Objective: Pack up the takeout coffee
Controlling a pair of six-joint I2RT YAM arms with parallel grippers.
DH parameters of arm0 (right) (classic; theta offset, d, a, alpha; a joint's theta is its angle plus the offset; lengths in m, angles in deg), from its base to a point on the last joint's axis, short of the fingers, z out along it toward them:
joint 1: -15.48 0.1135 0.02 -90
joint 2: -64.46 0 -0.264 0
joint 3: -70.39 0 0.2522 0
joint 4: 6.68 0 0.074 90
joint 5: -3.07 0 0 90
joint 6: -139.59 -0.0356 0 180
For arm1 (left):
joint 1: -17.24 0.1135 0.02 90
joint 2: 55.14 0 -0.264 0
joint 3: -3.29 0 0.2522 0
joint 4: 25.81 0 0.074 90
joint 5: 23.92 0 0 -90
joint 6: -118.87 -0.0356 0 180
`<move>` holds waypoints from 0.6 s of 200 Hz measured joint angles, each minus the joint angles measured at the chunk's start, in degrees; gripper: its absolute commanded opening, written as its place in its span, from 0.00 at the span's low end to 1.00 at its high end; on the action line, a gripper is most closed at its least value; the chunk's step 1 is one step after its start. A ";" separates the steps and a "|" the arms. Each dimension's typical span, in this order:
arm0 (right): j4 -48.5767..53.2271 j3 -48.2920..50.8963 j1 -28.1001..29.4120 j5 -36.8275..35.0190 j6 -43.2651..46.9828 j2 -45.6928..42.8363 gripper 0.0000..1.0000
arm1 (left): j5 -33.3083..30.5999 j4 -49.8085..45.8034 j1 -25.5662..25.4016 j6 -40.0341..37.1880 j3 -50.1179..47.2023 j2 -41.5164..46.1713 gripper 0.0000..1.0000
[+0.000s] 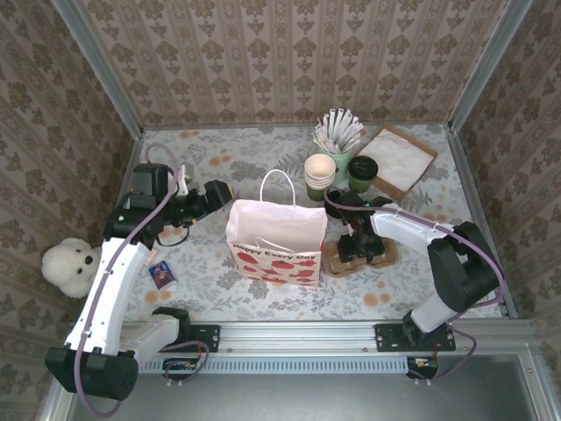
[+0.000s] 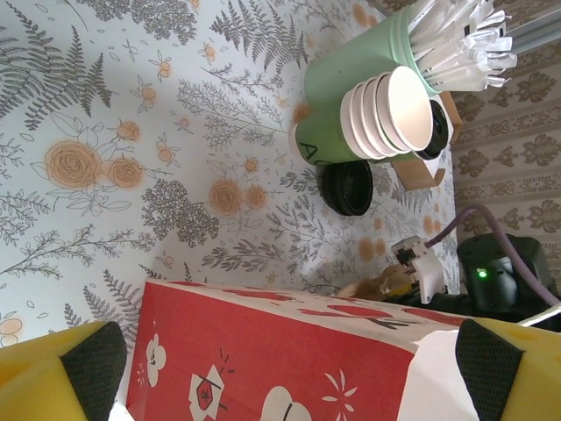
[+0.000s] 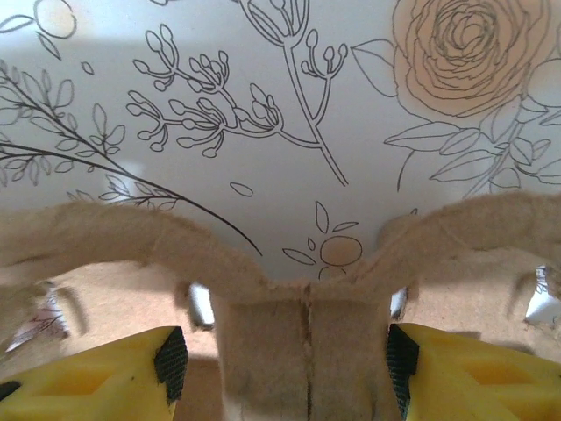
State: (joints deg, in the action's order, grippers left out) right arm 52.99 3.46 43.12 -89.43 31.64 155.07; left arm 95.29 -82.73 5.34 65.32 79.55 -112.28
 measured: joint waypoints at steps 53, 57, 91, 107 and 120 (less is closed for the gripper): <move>-0.63 0.20 0.76 -2.14 -0.59 1.36 0.59 | 0.81 0.15 0.44 -0.02 0.00 0.00 1.00; -0.66 0.20 0.76 -2.27 -0.66 1.40 0.58 | 0.90 0.24 0.44 -0.02 0.00 0.00 1.00; -0.92 0.42 0.76 -3.15 -1.11 1.40 0.54 | 1.70 1.11 0.44 -0.02 0.00 0.00 1.00; -0.94 0.46 0.76 -3.26 -1.51 1.40 0.51 | 1.60 1.44 0.44 -0.02 -0.02 0.17 1.00; -0.96 0.50 0.76 -3.34 -1.62 1.40 0.49 | 1.16 1.64 0.44 -0.02 -0.09 0.70 1.00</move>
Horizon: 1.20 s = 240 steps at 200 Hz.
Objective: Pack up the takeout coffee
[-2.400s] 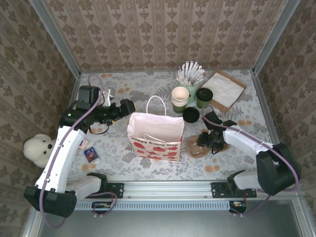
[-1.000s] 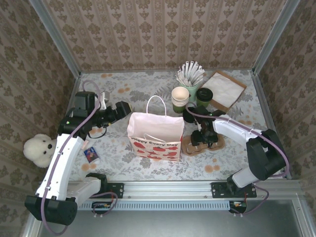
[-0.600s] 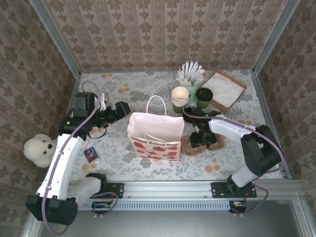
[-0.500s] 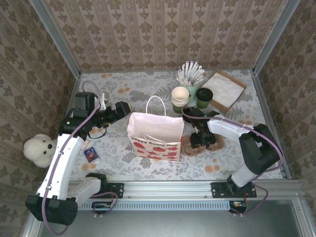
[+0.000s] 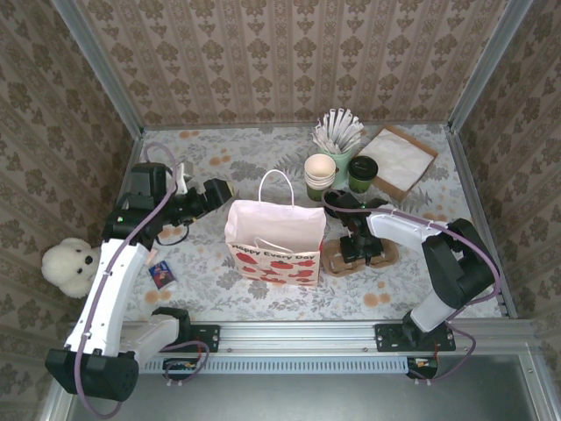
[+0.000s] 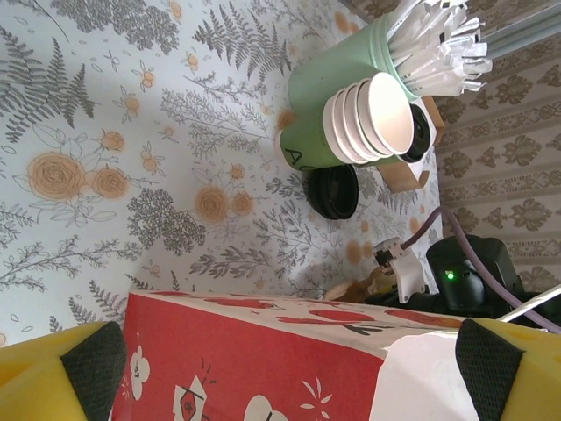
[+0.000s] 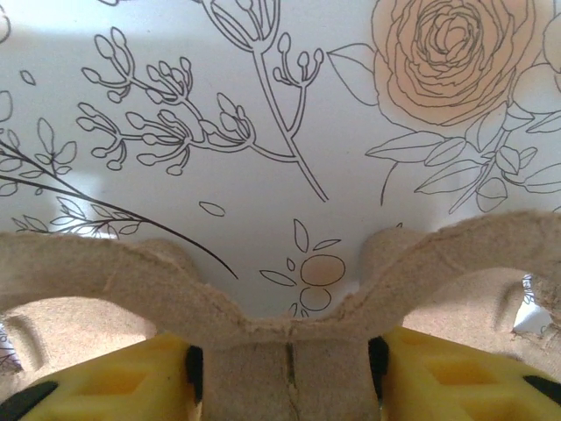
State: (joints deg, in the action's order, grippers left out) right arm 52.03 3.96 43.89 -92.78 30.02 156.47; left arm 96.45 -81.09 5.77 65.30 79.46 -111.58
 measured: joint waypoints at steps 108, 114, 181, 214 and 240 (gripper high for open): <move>4.28 -2.34 -2.25 -6.16 -0.37 -17.53 0.40 | -0.44 10.38 0.00 -3.08 -0.52 2.51 1.00; 4.70 -3.34 -3.26 -6.03 -0.52 -19.12 0.39 | 0.63 11.63 0.00 -3.89 -0.48 2.08 1.00; 6.69 -24.17 -8.83 5.38 -3.76 -27.78 0.42 | 17.86 12.13 -6.49 -23.39 15.28 -16.04 0.98; 8.35 -29.75 -9.05 9.22 -5.70 -28.81 0.42 | 23.63 4.42 -13.57 -38.82 25.79 -24.79 0.91; 10.08 -31.54 -9.09 10.62 -5.99 -29.18 0.42 | 26.47 0.11 -16.09 -48.59 29.62 -28.83 0.69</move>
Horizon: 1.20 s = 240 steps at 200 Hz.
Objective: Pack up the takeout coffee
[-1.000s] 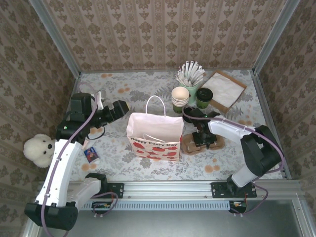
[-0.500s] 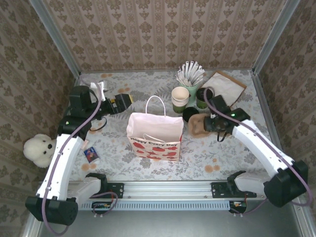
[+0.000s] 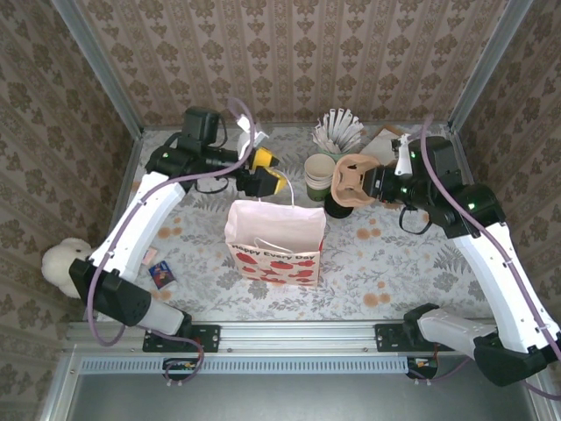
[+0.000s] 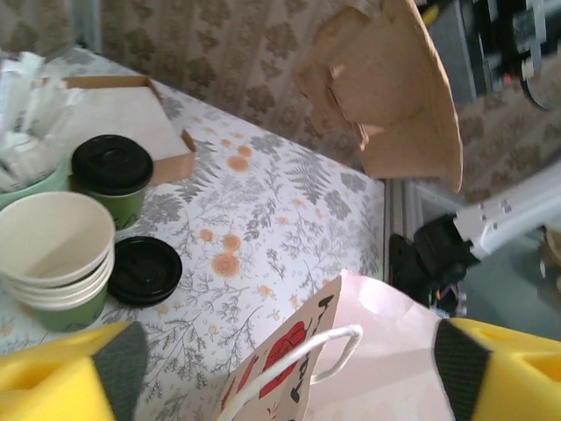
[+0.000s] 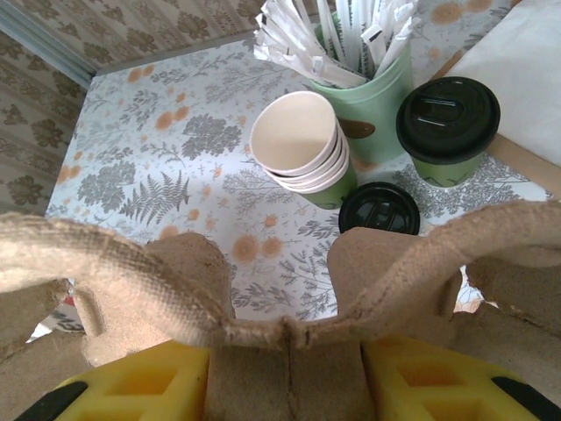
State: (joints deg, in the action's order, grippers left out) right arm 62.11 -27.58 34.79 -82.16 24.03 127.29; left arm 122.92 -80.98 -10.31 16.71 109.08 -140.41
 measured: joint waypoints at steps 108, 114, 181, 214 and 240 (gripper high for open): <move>0.20 -4.81 0.39 9.77 -0.39 2.19 0.40 | -1.51 -8.79 -0.96 -7.41 8.83 -8.39 0.00; -0.35 -5.31 0.63 10.84 -0.66 2.95 0.40 | -2.58 -6.67 -0.92 -5.16 7.10 -7.48 0.00; -8.09 -12.72 7.82 21.40 -5.40 11.63 0.41 | -15.50 8.63 -1.14 22.05 -2.12 2.29 0.00; -11.19 -13.20 9.81 26.18 -7.39 13.55 0.41 | -18.62 10.29 -2.80 28.83 -3.93 3.98 0.00; -11.50 -13.79 10.21 29.92 -7.45 17.29 0.41 | -19.45 10.49 -3.13 30.64 -4.31 4.00 0.00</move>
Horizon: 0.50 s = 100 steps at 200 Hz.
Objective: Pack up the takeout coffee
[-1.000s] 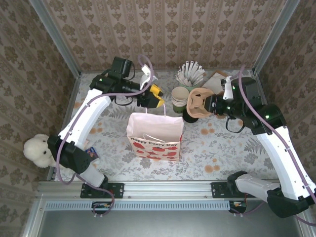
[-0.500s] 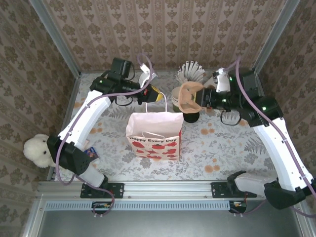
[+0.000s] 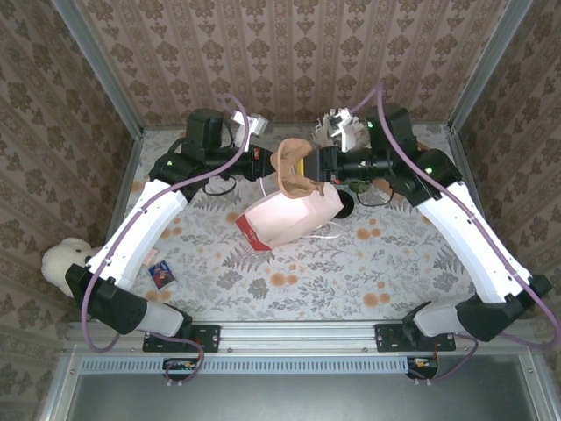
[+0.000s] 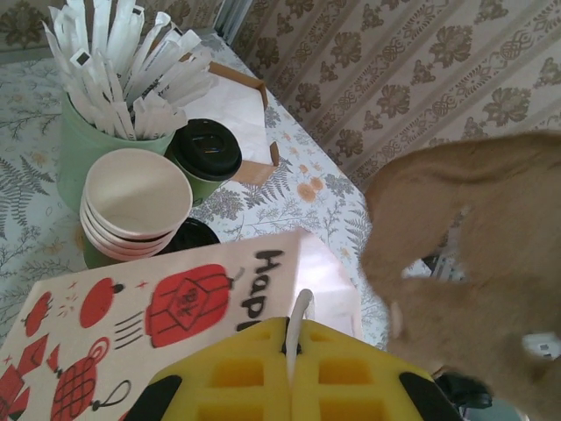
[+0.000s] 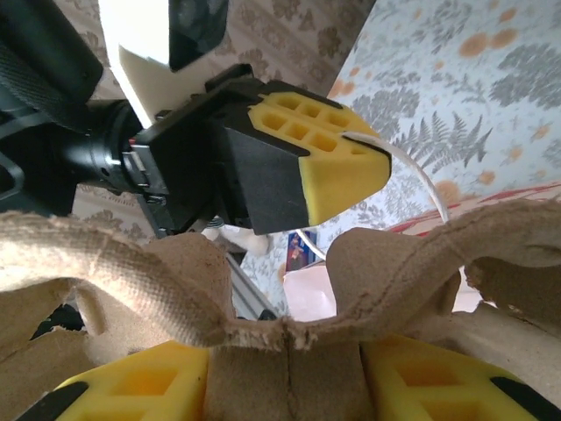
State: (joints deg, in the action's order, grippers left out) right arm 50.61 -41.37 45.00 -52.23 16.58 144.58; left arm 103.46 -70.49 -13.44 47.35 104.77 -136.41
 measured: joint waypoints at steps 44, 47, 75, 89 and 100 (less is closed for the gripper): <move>2.45 -0.11 0.17 5.66 1.95 6.12 0.42 | 0.28 0.98 0.35 2.56 0.00 -0.26 0.00; 2.45 0.02 0.17 5.90 2.10 6.12 0.41 | 0.33 1.01 0.42 2.80 0.00 -0.33 0.00; 3.28 1.51 0.26 7.43 3.32 5.20 0.42 | 0.46 1.05 0.92 4.79 0.00 -0.98 0.00; 3.45 2.56 0.33 7.76 3.96 4.66 0.42 | 0.50 1.07 1.14 5.70 0.00 -1.29 0.00; 3.45 3.26 0.37 7.91 4.39 4.46 0.42 | 0.44 1.05 1.20 6.47 0.00 -1.51 0.00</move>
State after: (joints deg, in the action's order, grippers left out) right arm 54.06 -38.11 45.37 -44.32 20.97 149.04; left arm 103.90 -69.44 -12.24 53.82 104.77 -137.92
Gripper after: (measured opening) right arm 0.419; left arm 0.052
